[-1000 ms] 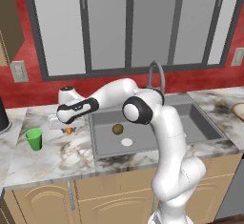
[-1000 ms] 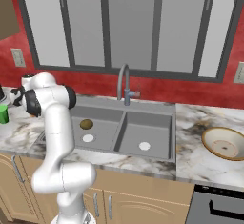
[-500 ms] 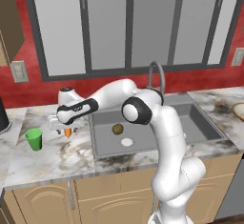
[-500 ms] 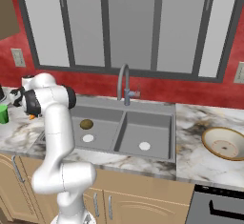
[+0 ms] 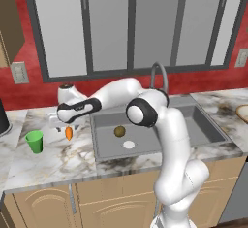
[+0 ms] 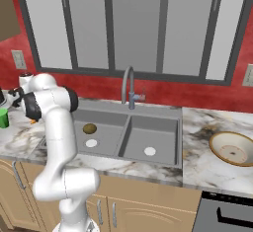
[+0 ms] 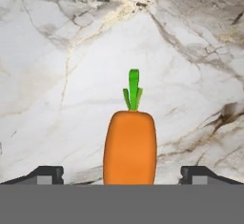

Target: Remove the potato and carrot from the sink. Then move the bowl and cup from the counter to the sink for washing.

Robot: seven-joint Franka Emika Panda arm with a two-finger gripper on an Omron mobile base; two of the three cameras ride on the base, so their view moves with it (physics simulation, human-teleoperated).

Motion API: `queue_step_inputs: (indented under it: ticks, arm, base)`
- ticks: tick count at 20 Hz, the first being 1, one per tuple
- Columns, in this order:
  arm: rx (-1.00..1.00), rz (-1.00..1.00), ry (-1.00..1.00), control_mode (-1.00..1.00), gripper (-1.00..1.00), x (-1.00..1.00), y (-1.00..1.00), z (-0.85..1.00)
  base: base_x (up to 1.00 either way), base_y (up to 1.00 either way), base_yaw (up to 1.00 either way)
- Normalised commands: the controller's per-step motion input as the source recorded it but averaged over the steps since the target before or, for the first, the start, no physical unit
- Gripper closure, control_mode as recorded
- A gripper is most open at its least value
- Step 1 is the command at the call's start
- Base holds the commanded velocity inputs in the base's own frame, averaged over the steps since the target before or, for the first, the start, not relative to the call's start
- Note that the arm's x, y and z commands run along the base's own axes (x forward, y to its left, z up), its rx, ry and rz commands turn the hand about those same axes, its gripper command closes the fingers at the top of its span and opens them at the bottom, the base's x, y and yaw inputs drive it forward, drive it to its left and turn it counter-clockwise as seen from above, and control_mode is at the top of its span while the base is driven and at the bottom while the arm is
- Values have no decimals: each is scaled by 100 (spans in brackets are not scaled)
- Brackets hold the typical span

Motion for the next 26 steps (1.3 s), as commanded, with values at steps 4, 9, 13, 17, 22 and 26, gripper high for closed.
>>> queue_step_inputs:
  ticks: [4, 9, 13, 17, 22, 26]
  arm:
    - [-3, 0, -6, -100, -100, -8, -15, 37]
    - [-2, 0, -6, -100, -100, -20, -29, 31]
    - [-1, 0, -3, -100, -100, -23, -39, 20]
    - [0, 0, 0, -100, -100, -24, -46, 14]
    - [0, 0, 0, -100, -100, -26, -52, 12]
    - [0, 0, -1, -100, -100, -22, -53, 9]
  base:
    - [0, 0, 0]
    - [0, 0, 0]
    - [0, 0, 0]
    - [0, 0, 0]
    - [0, 0, 0]
    - [0, 0, 0]
